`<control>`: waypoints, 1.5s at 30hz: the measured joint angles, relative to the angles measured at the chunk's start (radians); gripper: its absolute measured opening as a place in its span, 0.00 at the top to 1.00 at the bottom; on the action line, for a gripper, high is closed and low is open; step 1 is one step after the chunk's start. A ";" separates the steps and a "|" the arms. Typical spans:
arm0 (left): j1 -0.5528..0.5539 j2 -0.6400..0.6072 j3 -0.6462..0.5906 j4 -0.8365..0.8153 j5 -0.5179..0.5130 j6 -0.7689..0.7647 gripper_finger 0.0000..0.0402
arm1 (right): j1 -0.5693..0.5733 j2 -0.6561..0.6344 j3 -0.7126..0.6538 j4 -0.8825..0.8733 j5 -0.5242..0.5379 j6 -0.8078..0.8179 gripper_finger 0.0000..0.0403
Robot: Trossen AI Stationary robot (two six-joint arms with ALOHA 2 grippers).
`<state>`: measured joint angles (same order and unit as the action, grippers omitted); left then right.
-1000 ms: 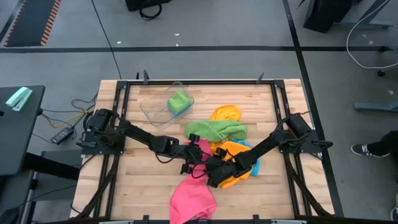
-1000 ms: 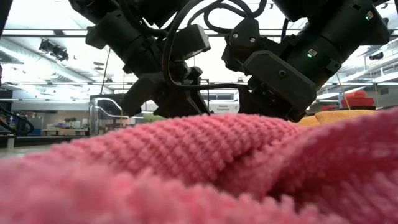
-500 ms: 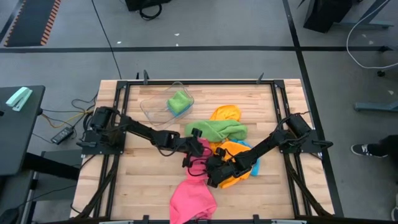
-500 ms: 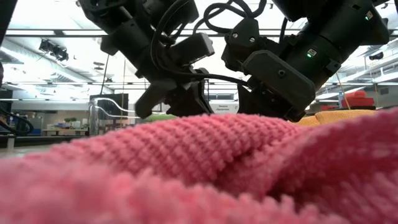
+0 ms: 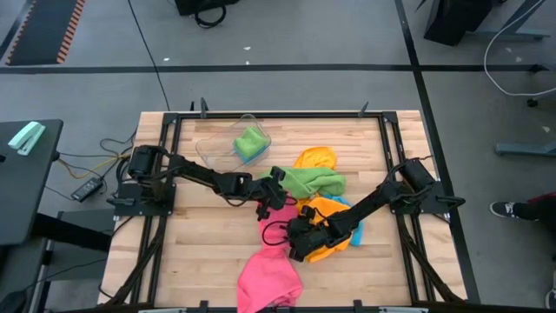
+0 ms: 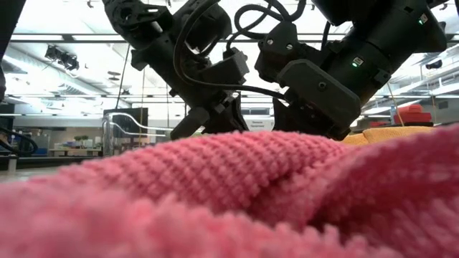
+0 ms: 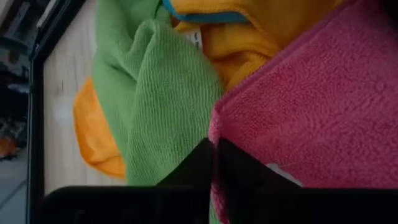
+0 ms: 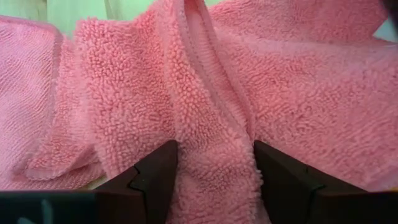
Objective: Fold microfiber towels
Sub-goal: Fold the left pink microfiber towel
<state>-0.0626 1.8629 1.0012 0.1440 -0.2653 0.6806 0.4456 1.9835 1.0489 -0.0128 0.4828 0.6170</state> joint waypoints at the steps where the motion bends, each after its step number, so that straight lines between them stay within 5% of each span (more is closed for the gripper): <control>1: 0.002 0.000 0.000 0.001 0.000 0.012 0.89 | 0.000 0.000 0.000 0.000 0.000 0.000 0.47; 13: 0.007 -0.040 0.000 0.017 0.037 -0.001 0.64 | 0.000 0.000 0.000 -0.003 -0.001 0.000 0.47; 20: -0.018 -0.152 0.001 -0.150 0.050 -0.066 0.54 | 0.000 0.000 0.000 -0.008 -0.001 0.004 0.47; 27: -0.050 -0.167 0.000 -0.455 0.170 -0.224 0.57 | 0.000 0.000 0.000 -0.008 -0.001 0.004 0.47; 34: -0.046 -0.078 0.000 -0.490 0.170 -0.338 0.63 | 0.000 0.000 0.000 -0.006 -0.001 0.006 0.47; 40: -0.042 -0.053 0.002 -0.535 -0.033 -0.327 0.67 | 0.000 0.000 0.000 -0.006 -0.001 0.008 0.47; 45: -0.043 -0.096 0.000 -0.541 -0.053 -0.269 0.69 | 0.000 0.000 0.000 -0.006 -0.001 0.008 0.47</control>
<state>-0.1055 1.7673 1.0008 -0.3970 -0.3180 0.4118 0.4457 1.9835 1.0492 -0.0193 0.4816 0.6247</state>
